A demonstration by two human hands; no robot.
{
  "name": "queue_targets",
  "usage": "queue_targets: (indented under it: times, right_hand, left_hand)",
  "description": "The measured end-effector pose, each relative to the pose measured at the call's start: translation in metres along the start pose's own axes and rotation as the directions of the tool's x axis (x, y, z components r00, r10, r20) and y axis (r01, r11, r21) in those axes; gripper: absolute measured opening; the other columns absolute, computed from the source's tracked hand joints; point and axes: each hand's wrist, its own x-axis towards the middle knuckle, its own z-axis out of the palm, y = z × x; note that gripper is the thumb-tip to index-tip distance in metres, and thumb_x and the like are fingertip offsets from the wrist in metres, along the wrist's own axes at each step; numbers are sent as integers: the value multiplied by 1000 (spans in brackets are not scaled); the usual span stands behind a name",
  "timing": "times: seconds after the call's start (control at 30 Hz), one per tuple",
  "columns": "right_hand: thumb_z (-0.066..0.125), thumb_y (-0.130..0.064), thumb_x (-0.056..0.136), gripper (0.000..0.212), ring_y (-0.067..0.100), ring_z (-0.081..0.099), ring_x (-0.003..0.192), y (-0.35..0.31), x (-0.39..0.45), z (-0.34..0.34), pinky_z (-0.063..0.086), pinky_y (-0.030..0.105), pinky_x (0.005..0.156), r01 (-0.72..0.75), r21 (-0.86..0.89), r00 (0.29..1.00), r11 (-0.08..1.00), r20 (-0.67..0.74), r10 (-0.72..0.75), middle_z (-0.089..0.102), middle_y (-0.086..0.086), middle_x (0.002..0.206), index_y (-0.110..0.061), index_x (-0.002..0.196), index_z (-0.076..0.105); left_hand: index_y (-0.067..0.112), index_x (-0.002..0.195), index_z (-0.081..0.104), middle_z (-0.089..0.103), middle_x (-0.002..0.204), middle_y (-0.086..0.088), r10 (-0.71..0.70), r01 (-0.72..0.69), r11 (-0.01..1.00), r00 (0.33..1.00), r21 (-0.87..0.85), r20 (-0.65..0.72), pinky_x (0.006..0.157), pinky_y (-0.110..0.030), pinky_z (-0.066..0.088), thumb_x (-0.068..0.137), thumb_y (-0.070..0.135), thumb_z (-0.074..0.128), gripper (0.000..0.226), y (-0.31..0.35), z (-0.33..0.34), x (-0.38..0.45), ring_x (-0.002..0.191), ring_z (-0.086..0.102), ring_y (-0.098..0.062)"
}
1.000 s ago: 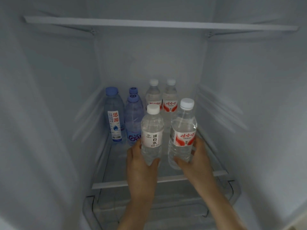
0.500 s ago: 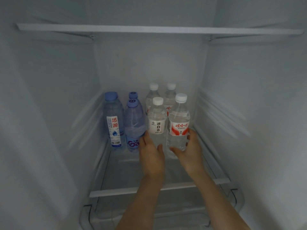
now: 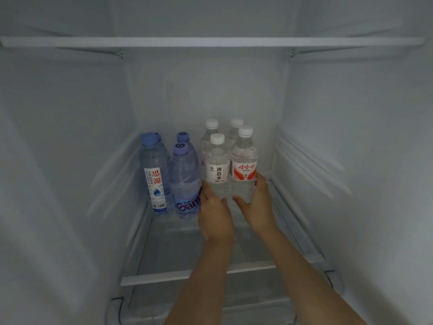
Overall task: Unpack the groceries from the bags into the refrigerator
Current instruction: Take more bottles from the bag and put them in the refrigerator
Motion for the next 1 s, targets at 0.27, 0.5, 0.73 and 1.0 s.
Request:
queue_targets:
  times: [0.27,0.5,0.73,1.0]
  right_hand:
    - [78,-19,78,77,20,53,118,0,-4,-2,44,31,99,-24,-27,999,999,21,25,52,9,132,-12,142,35]
    - [64,-18,89,59,26,52,121,-11,-26,-15,39,27,98,-99,-109,995,989,13,101,51,14,134,-5,140,37]
    - [59,-15,93,46,13,55,117,-48,-96,-43,41,22,96,-56,-78,998,995,-9,56,60,4,125,-11,136,46]
    - [62,-12,91,35,7,59,111,-63,-220,-70,49,35,98,-72,-90,990,993,-128,61,64,-3,114,-12,125,54]
  left_hand:
    - [8,151,21,34,153,-14,75,-78,988,997,-135,-25,103,-18,28,87,0,62,76,-6,-6,-9,137,39,-26]
    - [10,141,43,54,136,-9,79,-72,976,996,-204,28,95,-39,51,91,3,56,52,-14,-30,-24,114,58,-26]
    - [11,120,60,64,94,3,254,-244,929,967,-280,-2,79,-45,55,87,5,63,34,-27,-70,-59,90,61,-19]
    - [15,117,62,68,96,1,432,-309,847,874,-433,222,81,-18,49,90,9,62,28,-43,-118,-133,89,63,-12]
